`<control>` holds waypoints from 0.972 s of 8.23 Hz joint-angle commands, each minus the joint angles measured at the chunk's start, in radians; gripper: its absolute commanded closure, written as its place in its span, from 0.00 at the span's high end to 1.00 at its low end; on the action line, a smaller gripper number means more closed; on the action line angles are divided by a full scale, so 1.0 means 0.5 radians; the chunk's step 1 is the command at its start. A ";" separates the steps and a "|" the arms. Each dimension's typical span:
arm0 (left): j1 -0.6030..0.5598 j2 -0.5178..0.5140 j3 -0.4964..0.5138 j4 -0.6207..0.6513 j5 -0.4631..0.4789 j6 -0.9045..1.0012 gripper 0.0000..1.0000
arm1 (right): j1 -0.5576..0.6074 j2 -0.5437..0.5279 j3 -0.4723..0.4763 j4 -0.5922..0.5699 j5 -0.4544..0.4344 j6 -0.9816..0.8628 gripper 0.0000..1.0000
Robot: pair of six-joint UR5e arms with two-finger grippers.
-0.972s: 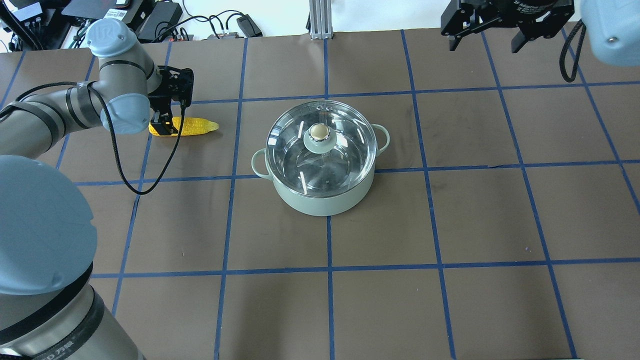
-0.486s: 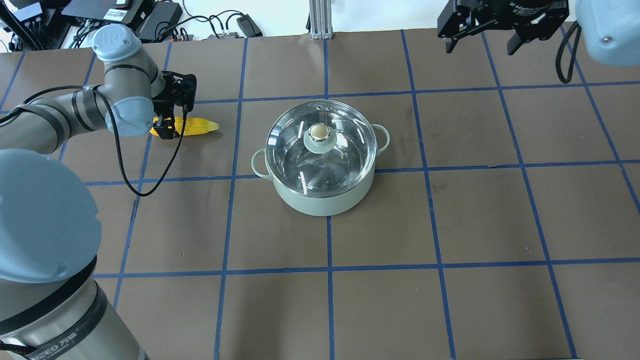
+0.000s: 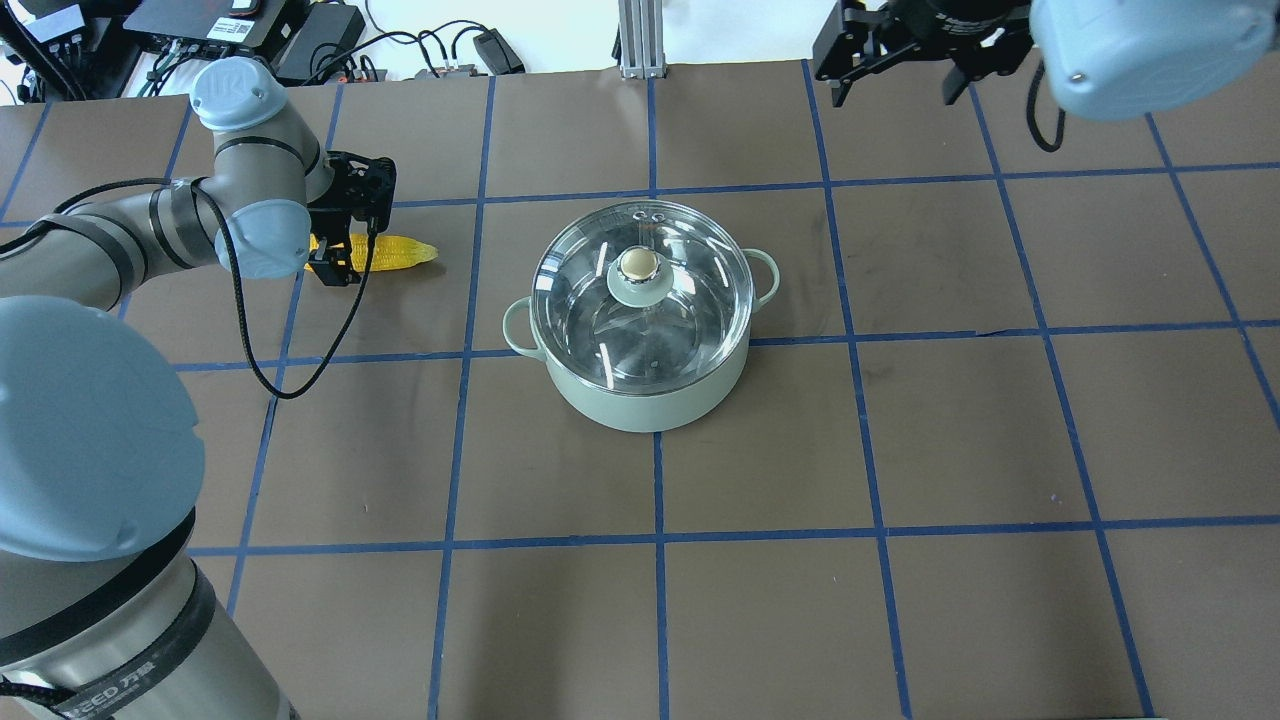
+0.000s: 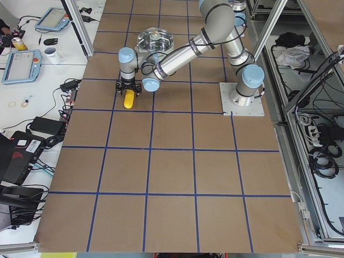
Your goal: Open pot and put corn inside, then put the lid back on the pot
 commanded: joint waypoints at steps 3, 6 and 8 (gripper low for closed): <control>0.000 -0.019 -0.003 0.002 0.005 0.085 0.23 | 0.348 0.443 -0.157 -0.399 0.100 0.506 1.00; 0.000 0.020 0.022 -0.004 0.201 0.104 0.00 | 0.505 0.652 -0.163 -0.593 0.167 0.626 1.00; -0.003 0.084 0.025 -0.004 0.239 0.104 0.00 | 0.539 0.658 -0.154 -0.511 0.167 0.605 1.00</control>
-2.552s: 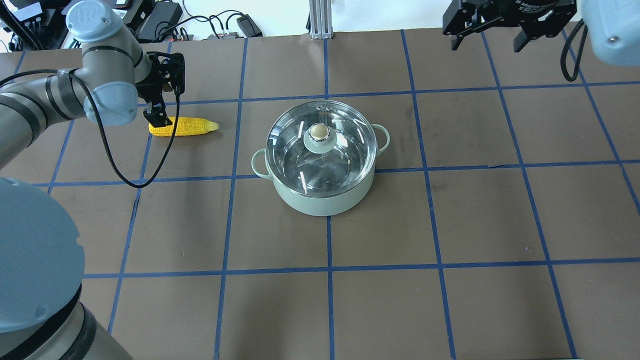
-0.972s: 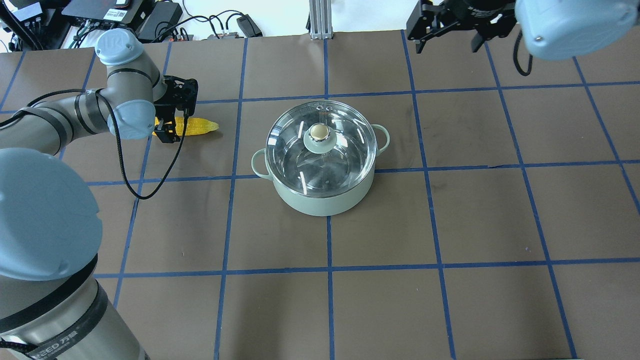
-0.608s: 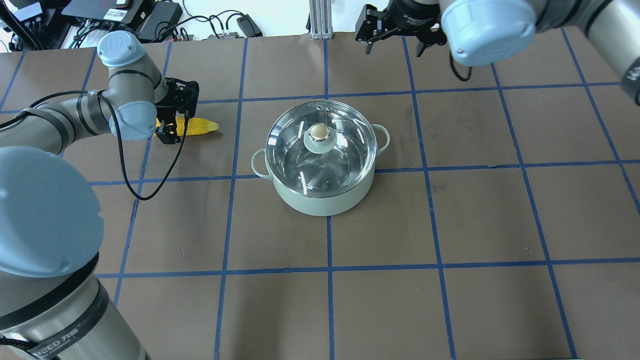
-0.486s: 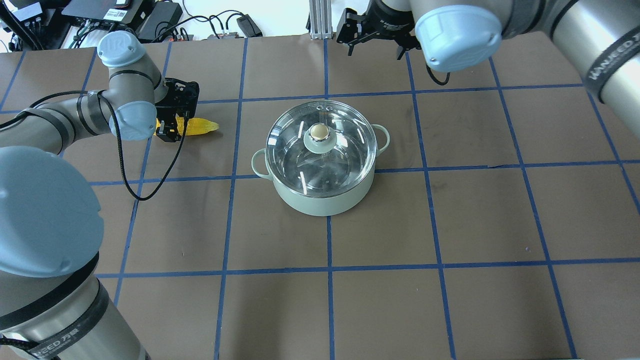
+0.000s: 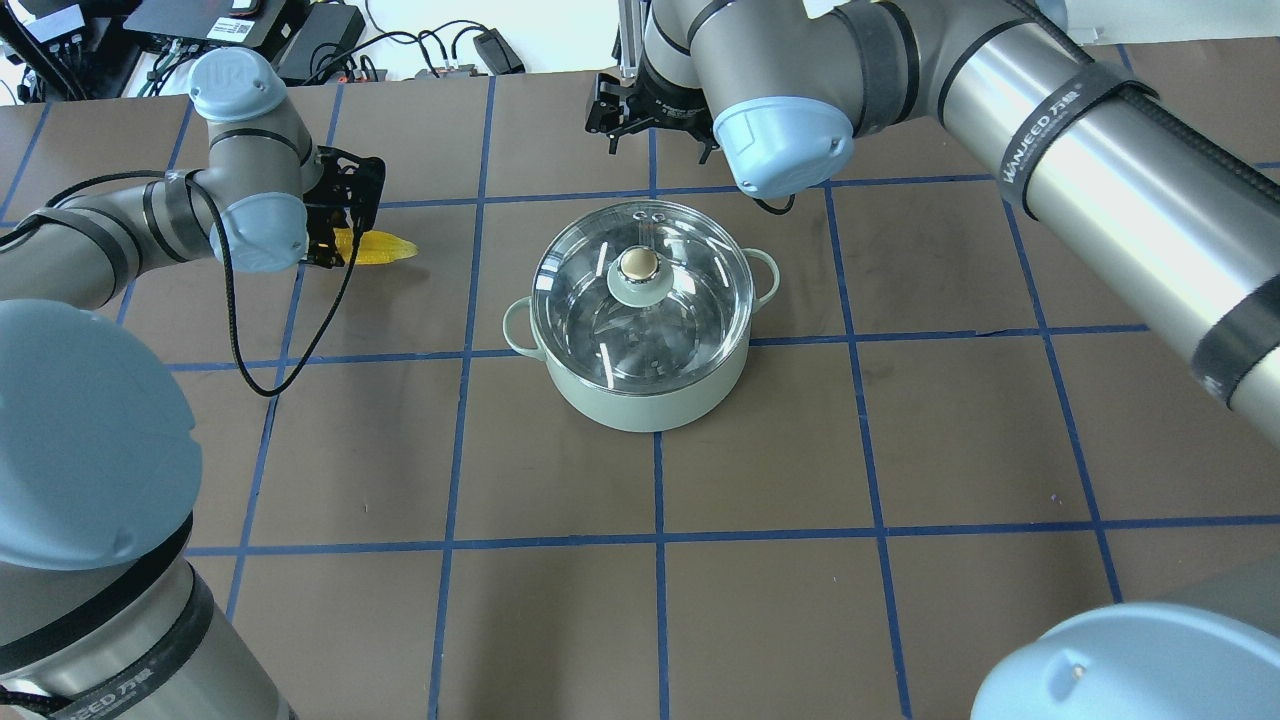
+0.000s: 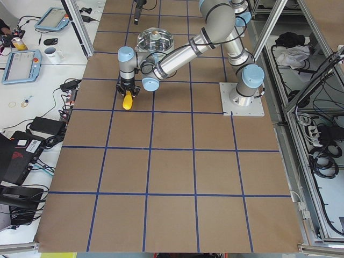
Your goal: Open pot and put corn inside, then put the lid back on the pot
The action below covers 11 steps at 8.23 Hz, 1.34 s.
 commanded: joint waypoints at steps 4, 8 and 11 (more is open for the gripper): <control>-0.002 0.377 0.001 -0.016 0.035 0.000 0.00 | 0.130 0.024 0.029 0.290 -0.031 -0.022 1.00; -0.054 0.504 -0.011 -0.016 -0.177 -0.040 0.00 | 0.130 0.011 0.038 0.419 -0.053 -0.028 1.00; -0.192 0.516 -0.011 -0.016 -0.177 -0.043 0.00 | 0.130 0.011 0.091 0.413 -0.053 -0.077 1.00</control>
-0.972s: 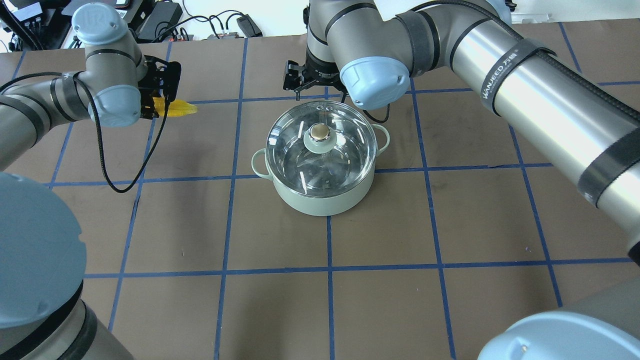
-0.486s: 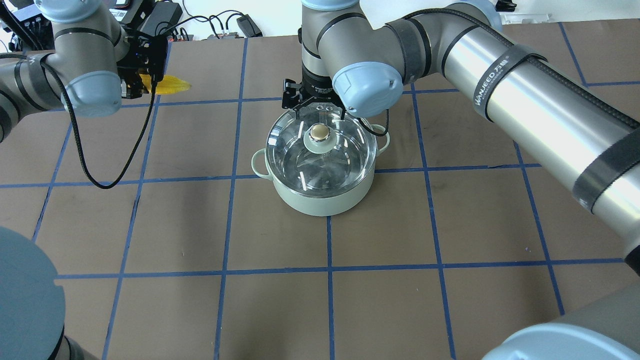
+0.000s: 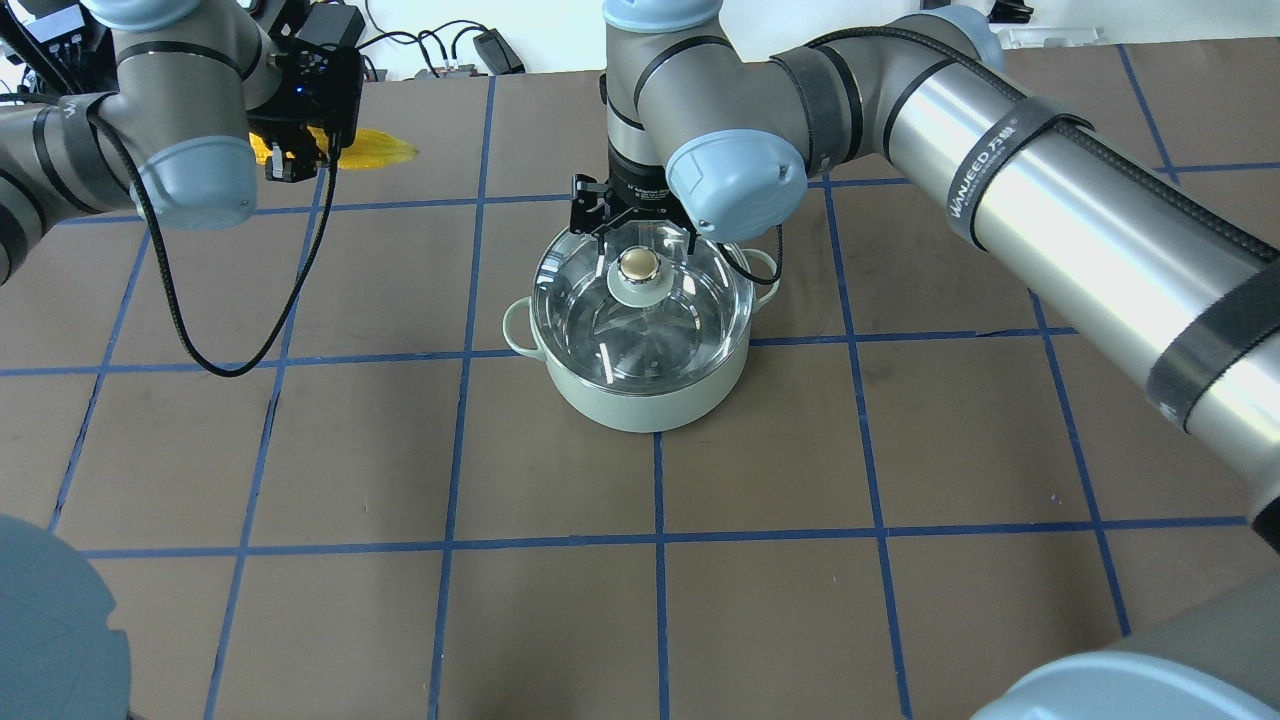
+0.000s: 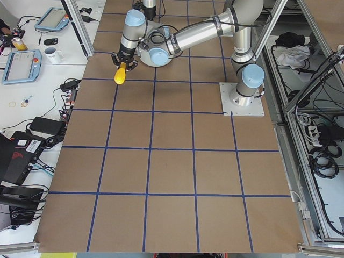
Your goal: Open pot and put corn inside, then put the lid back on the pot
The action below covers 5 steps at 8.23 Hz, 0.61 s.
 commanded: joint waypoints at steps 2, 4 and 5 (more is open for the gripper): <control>-0.121 0.023 -0.001 -0.003 -0.004 -0.058 0.00 | 0.000 0.000 0.031 0.002 -0.001 -0.023 1.00; -0.157 0.023 -0.001 -0.003 -0.001 -0.080 0.00 | 0.000 0.003 0.031 0.002 0.011 -0.011 1.00; -0.173 0.023 -0.001 -0.003 -0.001 -0.083 0.00 | 0.000 0.003 0.031 0.002 0.017 -0.008 1.00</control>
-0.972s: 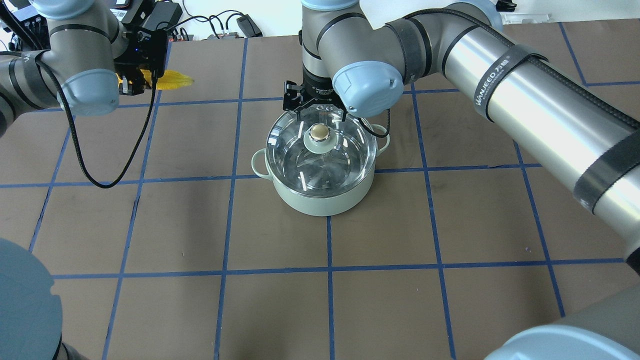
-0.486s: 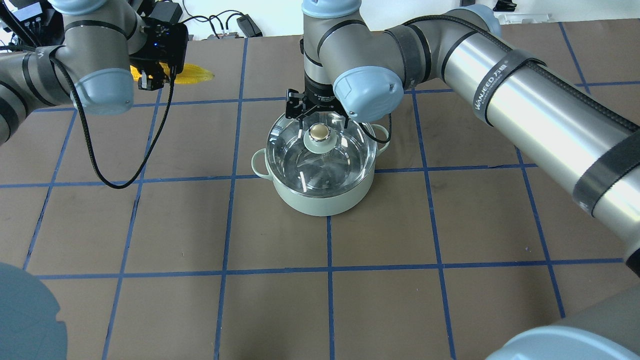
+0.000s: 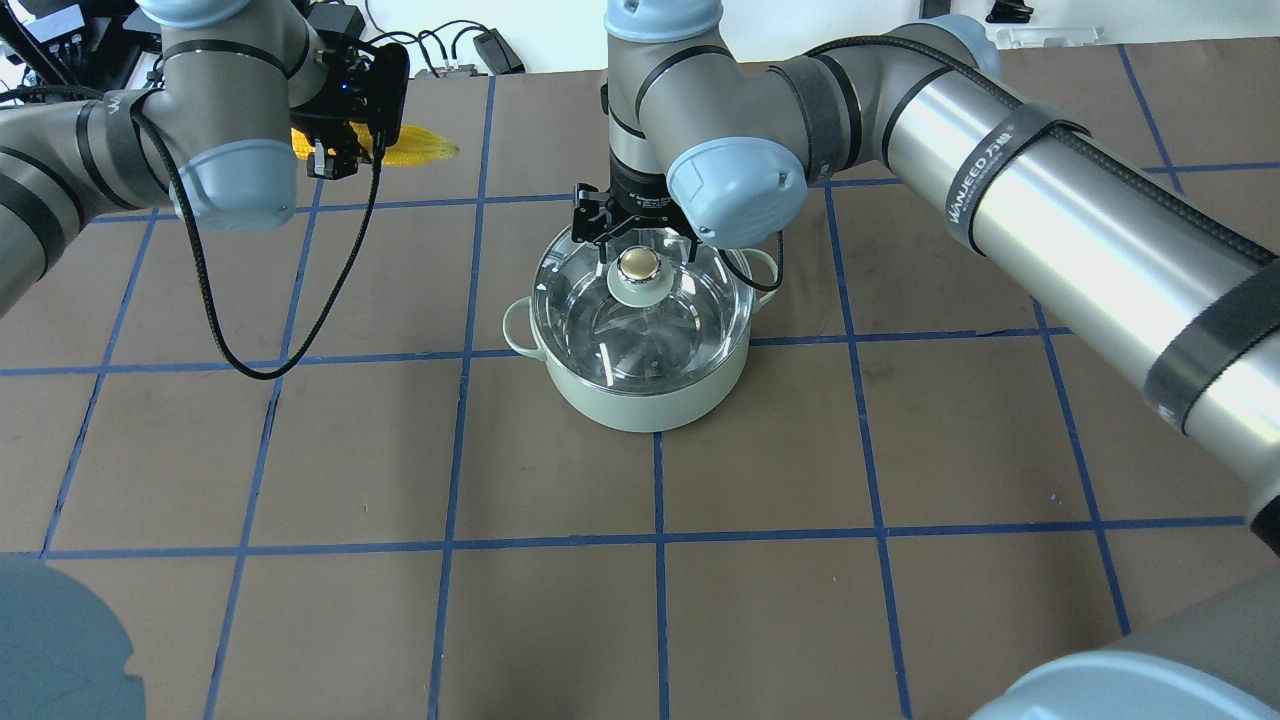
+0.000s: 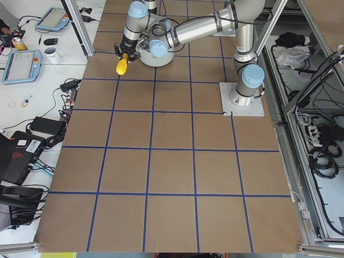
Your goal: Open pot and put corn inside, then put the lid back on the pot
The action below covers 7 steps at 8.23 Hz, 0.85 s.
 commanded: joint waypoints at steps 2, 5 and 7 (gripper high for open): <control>-0.036 -0.002 0.000 0.000 0.005 -0.013 0.00 | 0.000 -0.004 0.001 0.046 0.001 0.009 0.96; -0.039 -0.008 0.000 0.000 0.005 -0.016 0.00 | 0.000 -0.016 -0.002 0.055 0.053 0.043 0.78; -0.039 -0.008 0.000 0.000 0.002 -0.016 0.00 | 0.000 -0.020 -0.002 0.061 0.054 0.027 0.59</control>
